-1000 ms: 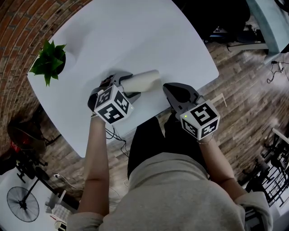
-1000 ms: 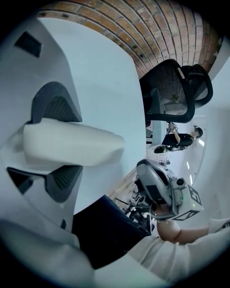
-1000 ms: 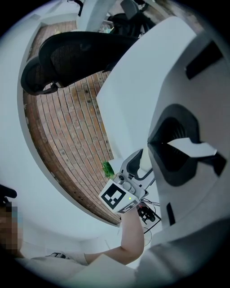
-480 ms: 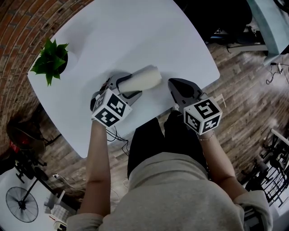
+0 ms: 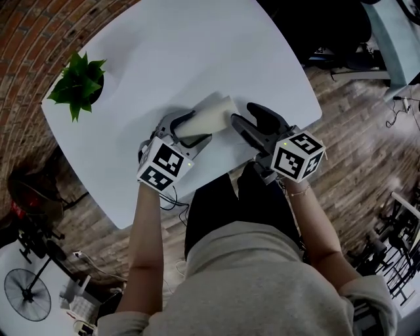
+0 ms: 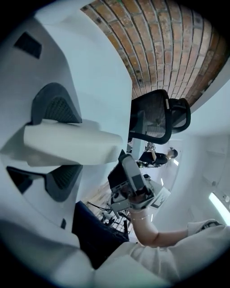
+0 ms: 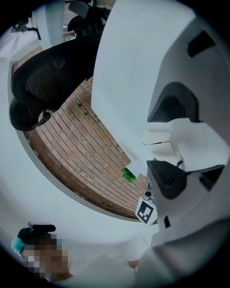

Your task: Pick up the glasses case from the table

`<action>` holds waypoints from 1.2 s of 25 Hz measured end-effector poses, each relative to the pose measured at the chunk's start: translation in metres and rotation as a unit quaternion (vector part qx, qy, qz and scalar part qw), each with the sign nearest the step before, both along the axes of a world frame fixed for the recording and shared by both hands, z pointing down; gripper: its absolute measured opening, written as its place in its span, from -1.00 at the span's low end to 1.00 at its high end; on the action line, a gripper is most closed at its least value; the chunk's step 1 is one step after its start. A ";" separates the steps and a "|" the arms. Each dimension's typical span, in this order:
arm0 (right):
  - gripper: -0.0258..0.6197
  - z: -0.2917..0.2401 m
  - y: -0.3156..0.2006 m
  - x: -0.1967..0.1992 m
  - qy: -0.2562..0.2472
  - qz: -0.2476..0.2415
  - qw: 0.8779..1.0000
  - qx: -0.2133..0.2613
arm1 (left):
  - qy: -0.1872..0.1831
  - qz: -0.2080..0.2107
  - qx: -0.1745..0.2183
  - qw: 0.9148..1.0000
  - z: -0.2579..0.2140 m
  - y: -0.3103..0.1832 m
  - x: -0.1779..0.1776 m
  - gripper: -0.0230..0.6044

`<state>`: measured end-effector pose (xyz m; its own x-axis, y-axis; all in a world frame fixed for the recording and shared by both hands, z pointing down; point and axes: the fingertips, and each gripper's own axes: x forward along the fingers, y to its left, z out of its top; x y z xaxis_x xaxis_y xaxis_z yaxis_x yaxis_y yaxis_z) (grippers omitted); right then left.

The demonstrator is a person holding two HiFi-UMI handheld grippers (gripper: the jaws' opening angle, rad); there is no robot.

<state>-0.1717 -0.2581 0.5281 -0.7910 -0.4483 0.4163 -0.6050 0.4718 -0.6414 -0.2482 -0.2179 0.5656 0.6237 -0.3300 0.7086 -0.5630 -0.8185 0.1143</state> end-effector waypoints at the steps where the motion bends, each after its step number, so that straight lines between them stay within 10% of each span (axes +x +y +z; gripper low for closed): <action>1: -0.11 0.001 0.000 -0.004 -0.004 -0.004 1.000 -0.003 | 0.007 -0.007 0.002 1.000 -0.001 0.000 -0.001 -0.02; 20: -0.30 -0.006 0.014 -0.059 -0.057 -0.075 0.995 -0.039 | 0.094 -0.053 0.008 0.994 -0.027 0.009 0.005 -0.02; 30: -0.44 -0.026 0.026 -0.058 -0.044 -0.104 0.994 -0.009 | 0.062 -0.060 0.001 0.996 -0.024 0.017 0.013 -0.02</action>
<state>-0.2294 -0.2325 0.5026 -0.8995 -0.2648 0.3476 -0.4368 0.5681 -0.6975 -0.2347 -0.2007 0.5414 0.6625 -0.4087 0.6277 -0.6386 -0.7462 0.1882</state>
